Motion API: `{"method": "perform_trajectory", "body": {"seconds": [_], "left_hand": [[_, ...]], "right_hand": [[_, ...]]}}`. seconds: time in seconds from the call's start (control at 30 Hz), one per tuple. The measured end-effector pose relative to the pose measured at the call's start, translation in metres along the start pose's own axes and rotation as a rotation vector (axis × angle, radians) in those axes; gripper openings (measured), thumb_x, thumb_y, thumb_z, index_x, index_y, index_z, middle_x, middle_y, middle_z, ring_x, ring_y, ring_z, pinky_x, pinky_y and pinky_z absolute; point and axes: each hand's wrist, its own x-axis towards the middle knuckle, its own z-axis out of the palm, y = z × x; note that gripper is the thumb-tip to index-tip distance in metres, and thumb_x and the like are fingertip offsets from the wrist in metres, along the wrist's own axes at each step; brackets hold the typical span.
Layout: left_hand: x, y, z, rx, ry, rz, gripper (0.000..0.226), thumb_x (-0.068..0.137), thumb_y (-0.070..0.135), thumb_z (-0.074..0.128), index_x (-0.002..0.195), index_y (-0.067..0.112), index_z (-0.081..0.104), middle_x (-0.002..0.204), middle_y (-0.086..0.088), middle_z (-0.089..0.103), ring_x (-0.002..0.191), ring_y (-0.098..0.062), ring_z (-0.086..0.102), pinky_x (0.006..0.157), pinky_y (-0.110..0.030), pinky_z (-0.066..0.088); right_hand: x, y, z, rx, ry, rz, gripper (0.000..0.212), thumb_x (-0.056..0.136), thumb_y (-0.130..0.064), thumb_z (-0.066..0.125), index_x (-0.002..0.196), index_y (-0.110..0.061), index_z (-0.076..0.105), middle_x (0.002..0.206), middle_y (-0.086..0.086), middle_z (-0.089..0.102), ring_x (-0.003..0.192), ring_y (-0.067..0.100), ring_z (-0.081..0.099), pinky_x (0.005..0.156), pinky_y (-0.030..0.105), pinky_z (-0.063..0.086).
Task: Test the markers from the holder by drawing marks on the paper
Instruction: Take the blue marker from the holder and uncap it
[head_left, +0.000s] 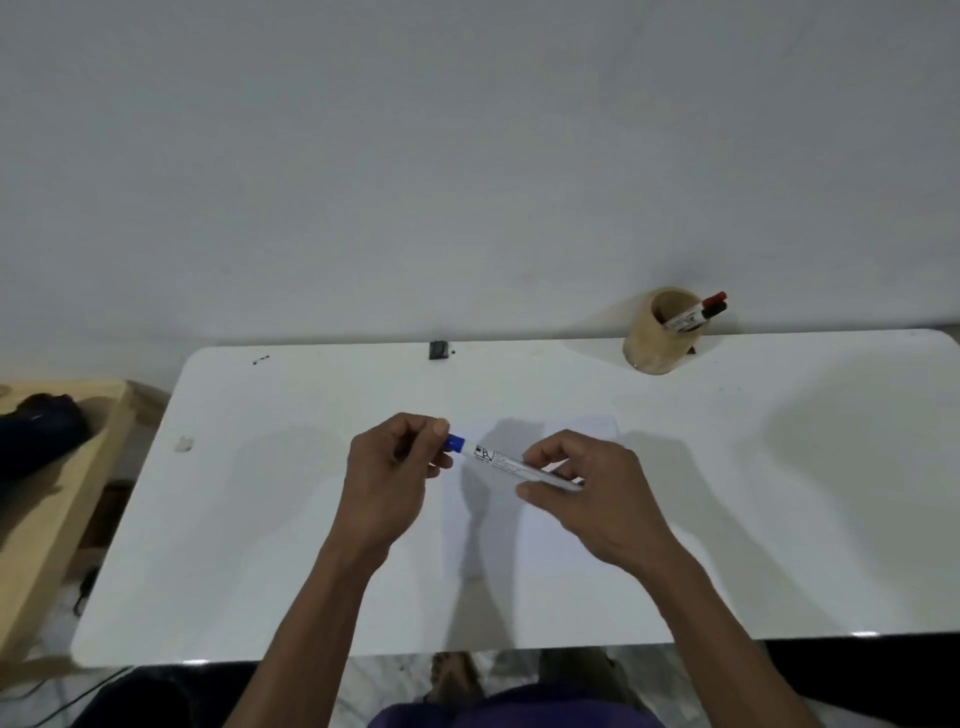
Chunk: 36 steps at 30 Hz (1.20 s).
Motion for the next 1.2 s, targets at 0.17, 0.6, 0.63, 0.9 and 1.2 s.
{"method": "perform_trajectory", "body": {"seconds": [0.17,0.6,0.63,0.9,1.2], "left_hand": [[-0.017,-0.01,-0.028,0.005,-0.098,0.038,0.007,0.094,0.015,0.066,0.094,0.014,0.074,0.075,0.006,0.073,0.067,-0.012,0.064,0.07,-0.023,0.056],[0.005,-0.026,-0.02,-0.057,-0.144,-0.063,0.013,0.093,0.015,0.067,0.086,0.008,0.076,0.066,0.002,0.067,0.061,-0.012,0.06,0.065,-0.019,0.053],[0.008,-0.027,-0.019,-0.062,-0.13,-0.083,0.015,0.094,0.016,0.066,0.084,0.008,0.076,0.065,0.001,0.067,0.06,-0.013,0.059,0.064,-0.02,0.053],[0.063,-0.045,-0.035,0.287,0.1,-0.095,0.005,0.086,0.016,0.076,0.089,0.014,0.074,0.078,0.0,0.074,0.067,-0.013,0.065,0.072,-0.023,0.053],[0.12,-0.068,-0.011,0.785,0.092,0.064,0.006,0.091,0.007,0.066,0.093,0.002,0.069,0.093,-0.015,0.064,0.078,-0.028,0.061,0.072,-0.032,0.046]], "right_hand": [[-0.008,-0.01,0.015,0.433,0.146,0.047,0.031,0.073,0.002,0.086,0.098,-0.006,0.07,0.081,0.008,0.081,0.066,0.02,0.075,0.058,0.029,0.06],[0.013,-0.009,0.064,0.681,0.099,0.196,0.014,0.092,-0.016,0.07,0.097,-0.003,0.074,0.087,0.012,0.079,0.079,0.023,0.076,0.068,0.029,0.058],[0.019,-0.007,0.06,0.695,0.092,0.192,0.013,0.09,-0.016,0.071,0.095,-0.004,0.073,0.085,0.011,0.078,0.079,0.023,0.076,0.068,0.029,0.058],[0.07,0.01,0.016,0.67,0.158,0.173,0.008,0.094,-0.008,0.068,0.087,-0.011,0.071,0.084,0.008,0.078,0.079,0.024,0.075,0.067,0.029,0.06],[0.083,0.031,0.023,0.562,0.142,0.242,0.004,0.093,-0.009,0.071,0.09,-0.012,0.072,0.081,0.004,0.078,0.077,0.023,0.077,0.069,0.033,0.06]]}}
